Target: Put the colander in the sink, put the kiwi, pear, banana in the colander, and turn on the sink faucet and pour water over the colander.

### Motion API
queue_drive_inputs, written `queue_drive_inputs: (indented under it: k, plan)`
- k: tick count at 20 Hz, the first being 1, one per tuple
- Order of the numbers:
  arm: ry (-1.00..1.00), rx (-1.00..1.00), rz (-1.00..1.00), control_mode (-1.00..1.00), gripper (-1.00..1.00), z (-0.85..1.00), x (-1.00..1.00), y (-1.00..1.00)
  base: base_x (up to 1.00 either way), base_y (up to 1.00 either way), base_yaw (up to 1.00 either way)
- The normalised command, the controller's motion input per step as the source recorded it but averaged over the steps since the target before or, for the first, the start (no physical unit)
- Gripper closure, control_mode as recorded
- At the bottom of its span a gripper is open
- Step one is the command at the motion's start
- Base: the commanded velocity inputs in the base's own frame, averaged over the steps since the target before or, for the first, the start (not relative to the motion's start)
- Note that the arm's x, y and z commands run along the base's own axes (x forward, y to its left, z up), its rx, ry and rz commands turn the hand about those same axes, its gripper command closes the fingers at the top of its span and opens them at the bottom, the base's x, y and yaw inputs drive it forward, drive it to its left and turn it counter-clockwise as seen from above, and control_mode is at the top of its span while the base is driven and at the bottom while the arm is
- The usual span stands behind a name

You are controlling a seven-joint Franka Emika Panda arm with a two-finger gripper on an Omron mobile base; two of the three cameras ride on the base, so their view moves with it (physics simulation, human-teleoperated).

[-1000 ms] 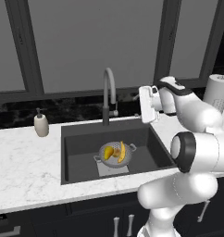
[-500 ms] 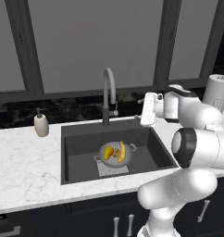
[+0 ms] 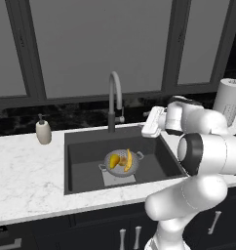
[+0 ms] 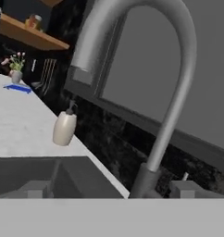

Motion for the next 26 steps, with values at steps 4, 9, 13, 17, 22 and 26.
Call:
queue_drive_inputs:
  k: [4, 9, 13, 17, 22, 26]
  plan:
    - [0.29, 0.17, -0.04, -1.0, -1.0, 0.0, 0.26, 0.0, 0.0, 0.0, 0.0]
    - [0.07, 0.18, -0.09, -1.0, -1.0, -0.03, 0.27, 0.01, 0.0, 0.0, 0.0]
    - [0.0, 0.15, -0.11, -1.0, -1.0, -0.11, 0.32, 0.03, 0.0, 0.0, 0.0]
    - [0.0, 0.07, -0.11, -1.0, -1.0, -0.24, 0.3, 0.08, 0.0, 0.0, 0.0]
    - [0.0, 0.01, -0.1, -1.0, -1.0, -0.15, 0.31, 0.1, 0.0, 0.0, 0.0]
    - [0.0, 0.0, -0.09, -1.0, -1.0, -0.01, 0.28, 0.14, 0.0, 0.0, 0.0]
